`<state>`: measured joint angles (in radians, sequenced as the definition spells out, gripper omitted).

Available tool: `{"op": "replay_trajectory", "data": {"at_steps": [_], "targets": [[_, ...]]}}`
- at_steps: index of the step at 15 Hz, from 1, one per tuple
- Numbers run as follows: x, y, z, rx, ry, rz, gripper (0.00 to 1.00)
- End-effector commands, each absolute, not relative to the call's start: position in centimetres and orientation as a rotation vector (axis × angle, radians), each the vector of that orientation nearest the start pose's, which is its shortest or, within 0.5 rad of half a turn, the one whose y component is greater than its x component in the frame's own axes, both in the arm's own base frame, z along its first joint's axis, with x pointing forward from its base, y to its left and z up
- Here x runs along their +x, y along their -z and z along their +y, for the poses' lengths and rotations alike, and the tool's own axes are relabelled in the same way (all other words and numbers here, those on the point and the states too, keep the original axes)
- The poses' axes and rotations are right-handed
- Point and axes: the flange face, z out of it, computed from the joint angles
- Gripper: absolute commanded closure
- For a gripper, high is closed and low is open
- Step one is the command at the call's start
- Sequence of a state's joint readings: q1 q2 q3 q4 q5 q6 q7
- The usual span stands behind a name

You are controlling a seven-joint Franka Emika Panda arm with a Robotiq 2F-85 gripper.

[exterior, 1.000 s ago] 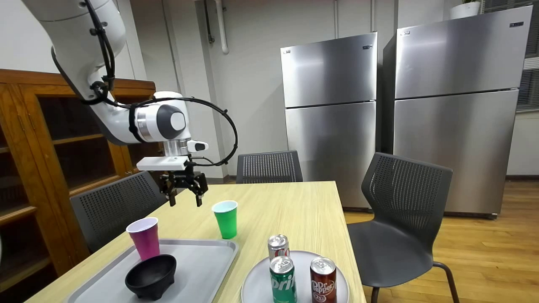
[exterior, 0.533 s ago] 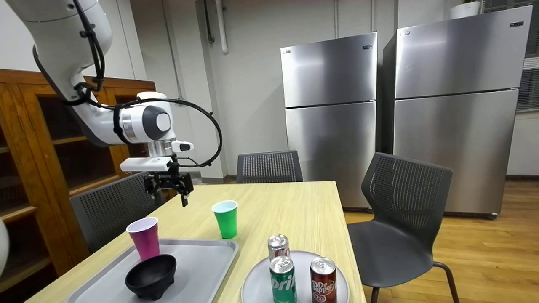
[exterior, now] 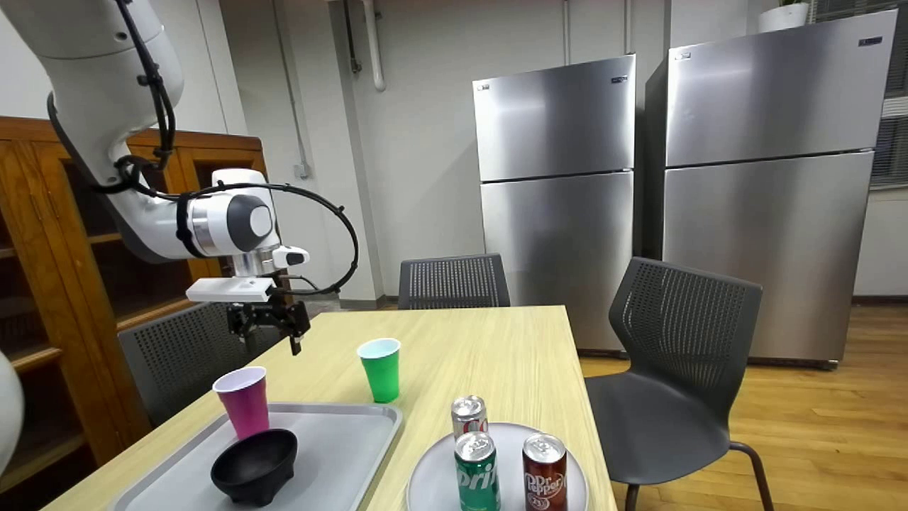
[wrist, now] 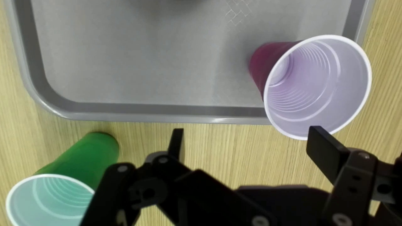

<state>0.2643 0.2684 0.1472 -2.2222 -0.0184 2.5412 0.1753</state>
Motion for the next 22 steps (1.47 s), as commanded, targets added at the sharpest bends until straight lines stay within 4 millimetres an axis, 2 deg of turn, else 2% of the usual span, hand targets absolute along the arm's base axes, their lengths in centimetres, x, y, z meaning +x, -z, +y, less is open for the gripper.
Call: {"op": "replay_trajectory", "data": {"at_steps": [1,13,14,15,16,22], "targets": [[51.1,-24.7,24.0,-3.067,0.075,-0.39,0.0],[50.2,-21.0,25.1,-3.057,0.016,-0.429,0.0],[50.2,-21.0,25.2,-3.061,0.024,-0.438,0.24],[50.0,-20.9,25.2,-3.067,0.034,-0.449,0.26],[50.0,-20.9,25.3,-3.068,0.039,-0.452,0.32],[49.6,-21.0,25.5,-3.06,0.053,-0.479,0.8]]}}
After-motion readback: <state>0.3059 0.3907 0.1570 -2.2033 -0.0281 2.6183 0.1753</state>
